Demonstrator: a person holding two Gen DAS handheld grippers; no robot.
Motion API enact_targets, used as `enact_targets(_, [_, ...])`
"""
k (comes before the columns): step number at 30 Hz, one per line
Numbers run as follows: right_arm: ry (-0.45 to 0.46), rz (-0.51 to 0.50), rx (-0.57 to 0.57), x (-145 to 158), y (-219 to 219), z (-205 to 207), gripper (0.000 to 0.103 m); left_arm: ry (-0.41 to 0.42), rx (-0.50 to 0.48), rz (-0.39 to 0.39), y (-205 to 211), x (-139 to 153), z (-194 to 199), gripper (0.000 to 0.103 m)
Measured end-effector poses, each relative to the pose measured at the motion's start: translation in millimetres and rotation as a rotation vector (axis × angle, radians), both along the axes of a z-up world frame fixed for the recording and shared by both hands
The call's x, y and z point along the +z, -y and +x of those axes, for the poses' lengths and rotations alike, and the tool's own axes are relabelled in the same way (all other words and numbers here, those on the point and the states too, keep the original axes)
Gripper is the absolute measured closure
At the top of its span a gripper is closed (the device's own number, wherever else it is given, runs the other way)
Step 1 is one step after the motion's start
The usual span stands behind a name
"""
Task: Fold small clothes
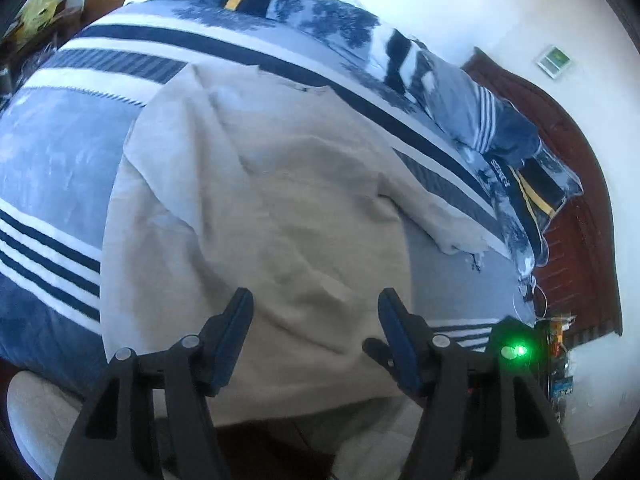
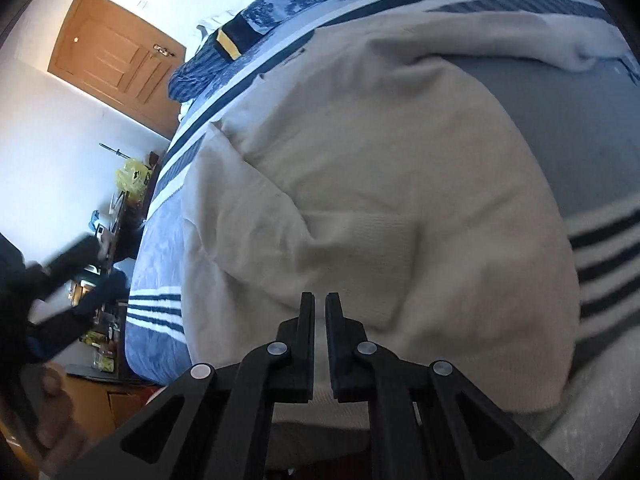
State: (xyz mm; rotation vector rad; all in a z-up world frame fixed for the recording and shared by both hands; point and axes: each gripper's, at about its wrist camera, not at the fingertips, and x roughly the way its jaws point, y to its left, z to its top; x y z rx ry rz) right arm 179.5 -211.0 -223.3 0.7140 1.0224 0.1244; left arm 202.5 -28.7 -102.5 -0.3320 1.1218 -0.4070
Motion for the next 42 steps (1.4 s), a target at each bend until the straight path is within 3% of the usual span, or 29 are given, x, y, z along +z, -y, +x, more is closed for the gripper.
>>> enact_targets(1, [0.009,-0.001,-0.01,5,7,0,0.083,-0.003,0.0,0.009,3,7,-4,0.039])
enact_targets(4, [0.067,-0.016,-0.004,20,17,3,0.025,-0.057,-0.006,-0.068,6,24,-10,0.039])
enact_targets(5, [0.096,-0.036,0.014,27,17,7,0.02,-0.071,-0.008,-0.108,6,31,-10,0.039])
enact_targets(8, [0.132,-0.097,0.049,39,15,24,0.021,-0.056,0.018,-0.154,8,63,-13,0.039])
enact_targets(12, [0.144,-0.103,0.07,37,17,58,0.021,-0.01,0.023,-0.246,15,106,-15,0.039])
enact_targets(15, [0.146,-0.099,0.077,34,18,76,0.021,-0.084,-0.018,-0.381,24,115,-3,0.039])
enact_targets(17, [0.137,-0.092,0.085,30,16,86,0.021,-0.036,-0.036,-0.315,31,118,0,0.039])
enact_targets(19, [0.129,-0.089,0.117,24,13,90,0.021,0.034,-0.019,-0.164,29,109,4,0.034])
enact_targets(22, [0.115,-0.118,0.169,13,5,98,0.021,0.02,0.05,-0.022,0,62,23,0.029])
enact_targets(27, [0.094,-0.126,0.263,-16,-14,111,0.026,-0.091,0.235,0.205,-71,-37,79,0.03])
enact_targets(29, [0.063,-0.113,0.303,-30,-23,115,0.043,-0.146,0.279,0.187,-91,-68,99,0.03])
enact_targets(31, [0.049,-0.118,0.351,-40,-34,116,0.044,-0.189,0.318,0.151,-107,-95,120,0.03])
enact_targets(32, [0.048,-0.13,0.366,-42,-37,114,0.05,-0.18,0.325,0.15,-110,-102,128,0.031])
enact_targets(33, [0.044,-0.156,0.382,-44,-41,114,0.061,-0.169,0.324,0.159,-112,-109,139,0.04])
enact_targets(34, [0.021,-0.189,0.392,-44,-44,114,0.094,-0.17,0.315,0.168,-112,-114,147,0.045])
enact_targets(37, [0.019,-0.145,0.392,-30,-41,107,0.099,-0.19,0.307,0.145,-114,-132,169,0.075])
enact_targets(38, [0.026,-0.127,0.385,-21,-37,100,0.099,-0.207,0.321,0.148,-118,-138,174,0.098])
enact_targets(42, [0.032,-0.027,0.31,1,-18,67,0.099,-0.219,0.356,0.082,-133,-148,174,0.101])
